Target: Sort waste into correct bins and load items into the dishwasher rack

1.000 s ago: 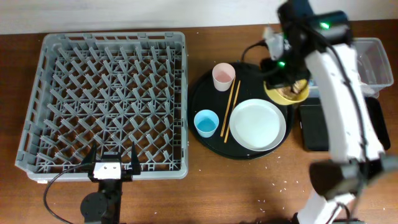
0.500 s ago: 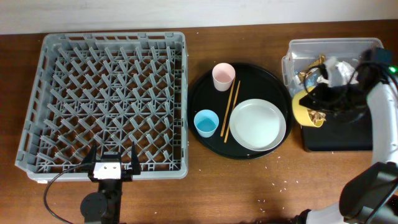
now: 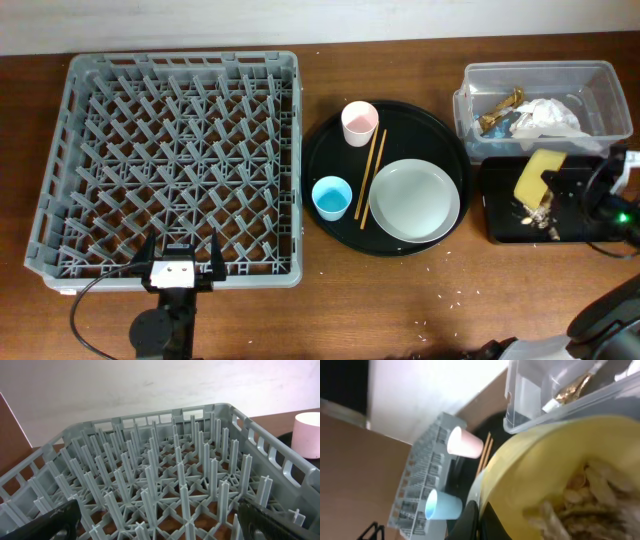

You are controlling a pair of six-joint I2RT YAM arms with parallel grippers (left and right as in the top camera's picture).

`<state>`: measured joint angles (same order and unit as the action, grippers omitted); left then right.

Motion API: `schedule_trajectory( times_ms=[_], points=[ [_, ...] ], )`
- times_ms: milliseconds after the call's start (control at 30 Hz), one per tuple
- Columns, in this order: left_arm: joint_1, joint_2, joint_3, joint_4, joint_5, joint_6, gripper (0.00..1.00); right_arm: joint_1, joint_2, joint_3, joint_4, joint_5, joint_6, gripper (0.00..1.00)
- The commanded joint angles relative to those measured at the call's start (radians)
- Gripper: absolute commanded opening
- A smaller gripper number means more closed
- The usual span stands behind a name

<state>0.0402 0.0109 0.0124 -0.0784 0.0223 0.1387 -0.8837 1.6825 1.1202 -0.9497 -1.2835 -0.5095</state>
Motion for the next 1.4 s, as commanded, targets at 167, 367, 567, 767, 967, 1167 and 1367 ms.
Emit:
schedule_trajectory(
  times_ms=[167, 367, 567, 767, 967, 1167, 1367],
  points=[
    [-0.005, -0.006, -0.003, -0.003, -0.001, 0.013, 1.0, -0.101, -0.008, -0.026, 0.023, -0.268, 0.063, 0.04],
    [-0.005, -0.006, -0.003, -0.003, -0.001, 0.013, 1.0, -0.147, -0.002, -0.026, 0.045, -0.268, 0.312, 0.04],
    [-0.005, -0.006, -0.003, -0.003, -0.001, 0.013, 1.0, -0.218, -0.002, -0.026, 0.051, -0.268, 0.525, 0.04],
    [-0.005, -0.006, -0.003, -0.003, -0.001, 0.013, 1.0, -0.219, -0.002, -0.026, 0.076, -0.268, 0.497, 0.04],
    [-0.005, -0.006, -0.003, -0.003, -0.001, 0.013, 1.0, -0.061, -0.009, -0.019, 0.102, -0.269, 0.435, 0.04],
    [-0.005, -0.006, -0.003, -0.003, -0.001, 0.013, 1.0, 0.124, -0.088, 0.034, 0.16, -0.237, 0.435, 0.04],
    [-0.005, -0.006, -0.003, -0.003, -0.001, 0.013, 1.0, 0.657, -0.191, 0.285, 0.154, 0.54, 0.575, 0.04]
  ],
)
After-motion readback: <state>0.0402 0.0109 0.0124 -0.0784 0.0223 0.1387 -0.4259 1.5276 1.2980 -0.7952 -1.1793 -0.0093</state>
